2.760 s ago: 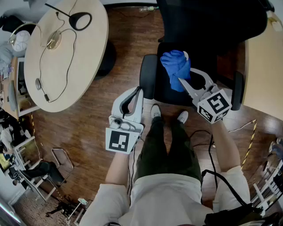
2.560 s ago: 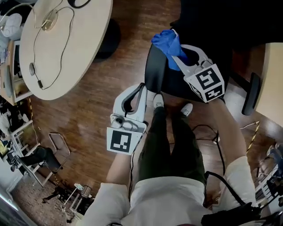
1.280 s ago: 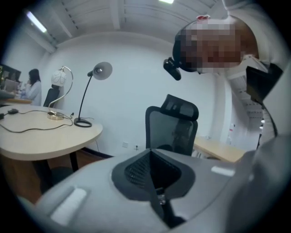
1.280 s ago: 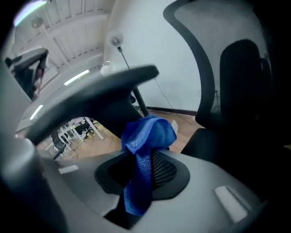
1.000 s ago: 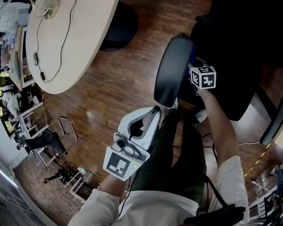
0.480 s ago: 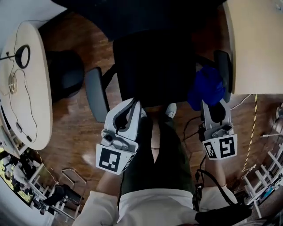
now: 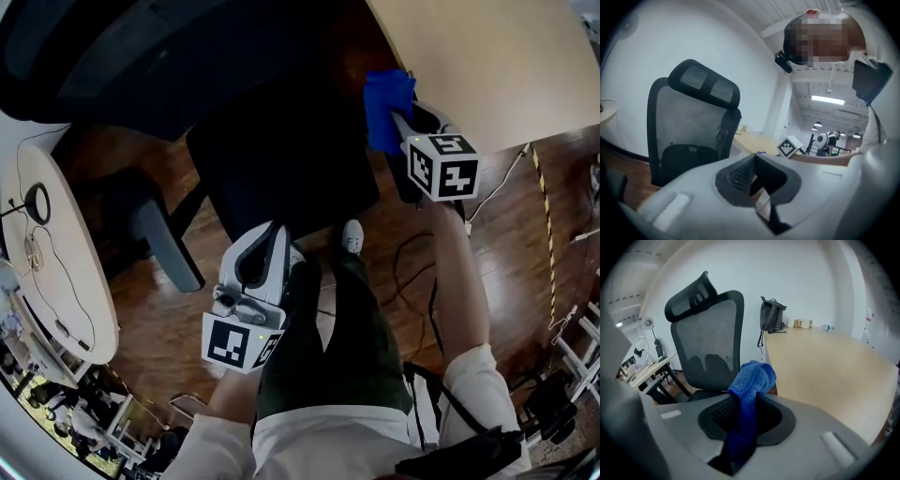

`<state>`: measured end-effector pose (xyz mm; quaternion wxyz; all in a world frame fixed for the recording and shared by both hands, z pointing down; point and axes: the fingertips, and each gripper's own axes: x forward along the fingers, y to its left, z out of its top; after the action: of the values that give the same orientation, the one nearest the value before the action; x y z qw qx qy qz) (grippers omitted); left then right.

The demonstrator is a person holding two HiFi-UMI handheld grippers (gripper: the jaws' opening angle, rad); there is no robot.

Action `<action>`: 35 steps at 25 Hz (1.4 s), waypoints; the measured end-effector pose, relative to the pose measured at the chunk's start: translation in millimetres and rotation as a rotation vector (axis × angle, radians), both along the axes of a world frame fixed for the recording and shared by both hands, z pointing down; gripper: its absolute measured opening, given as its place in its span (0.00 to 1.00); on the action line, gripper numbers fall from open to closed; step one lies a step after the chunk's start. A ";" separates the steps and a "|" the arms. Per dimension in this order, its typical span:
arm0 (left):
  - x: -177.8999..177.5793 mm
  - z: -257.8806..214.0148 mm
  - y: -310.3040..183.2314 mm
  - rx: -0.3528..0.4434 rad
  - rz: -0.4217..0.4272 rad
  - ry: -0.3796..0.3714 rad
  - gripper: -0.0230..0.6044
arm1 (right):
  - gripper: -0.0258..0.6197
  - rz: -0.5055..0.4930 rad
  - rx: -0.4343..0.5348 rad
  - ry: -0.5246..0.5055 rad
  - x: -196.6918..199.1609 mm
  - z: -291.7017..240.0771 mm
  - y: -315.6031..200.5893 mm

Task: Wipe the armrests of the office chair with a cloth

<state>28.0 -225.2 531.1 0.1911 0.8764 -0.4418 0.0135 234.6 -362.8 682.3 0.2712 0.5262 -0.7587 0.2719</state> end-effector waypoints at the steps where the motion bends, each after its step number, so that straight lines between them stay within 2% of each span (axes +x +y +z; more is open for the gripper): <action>1: -4.4 0.8 3.5 -0.006 -0.005 -0.004 0.06 | 0.18 0.002 0.006 0.003 -0.4 -4.2 12.6; 5: -27.0 12.1 9.2 -0.017 -0.027 -0.009 0.06 | 0.18 0.006 0.008 0.027 -11.2 -11.2 116.5; 7: -23.8 16.4 7.1 -0.020 -0.031 -0.002 0.06 | 0.18 0.042 0.001 0.029 -1.4 -8.5 174.4; 9: -17.3 18.8 4.5 -0.025 -0.031 0.008 0.06 | 0.18 0.052 0.048 -0.053 -4.0 -10.7 211.5; 11: -17.6 23.3 5.4 -0.033 -0.033 0.014 0.06 | 0.18 -0.013 0.112 -0.210 -43.3 -7.0 224.2; 13: -22.0 30.3 9.0 -0.045 -0.036 0.018 0.06 | 0.18 -0.038 0.138 -0.283 -80.7 19.4 218.1; 15: -29.0 38.3 11.2 -0.056 -0.037 0.017 0.06 | 0.18 0.044 0.167 -0.254 -88.5 50.5 191.0; 18: -49.6 46.6 10.1 -0.056 -0.055 -0.002 0.06 | 0.18 0.241 0.285 -0.174 -64.2 80.8 130.6; 21: -71.8 53.3 14.0 -0.062 -0.077 -0.024 0.06 | 0.18 0.363 0.330 -0.125 -38.9 108.7 93.7; 23: -83.2 57.5 17.6 -0.068 -0.082 -0.027 0.06 | 0.18 0.359 0.346 -0.100 -34.8 122.8 76.1; 25: -93.1 62.5 19.7 -0.073 -0.093 -0.028 0.06 | 0.18 0.328 0.315 -0.086 -35.4 148.2 59.2; 26: -97.5 65.0 21.3 -0.078 -0.101 -0.028 0.06 | 0.18 0.316 0.265 -0.089 -37.4 167.2 51.3; 29: -105.9 67.5 29.2 -0.097 -0.125 -0.018 0.06 | 0.18 0.262 0.021 -0.102 -47.3 236.3 43.8; 31: -110.0 64.9 33.4 -0.096 -0.137 -0.009 0.06 | 0.18 0.235 -0.051 -0.114 -51.6 248.4 41.7; 33: -116.3 60.0 37.0 -0.087 -0.154 -0.002 0.06 | 0.18 0.217 -0.014 -0.149 -59.0 222.0 39.4; 35: -122.7 47.4 42.6 -0.077 -0.178 0.008 0.06 | 0.18 0.173 0.076 -0.232 -77.5 166.2 51.7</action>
<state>-94.7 -182.6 578.5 0.2269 0.8257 -0.5164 0.0098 157.2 -311.1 848.5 0.1371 0.5644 -0.7467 0.3241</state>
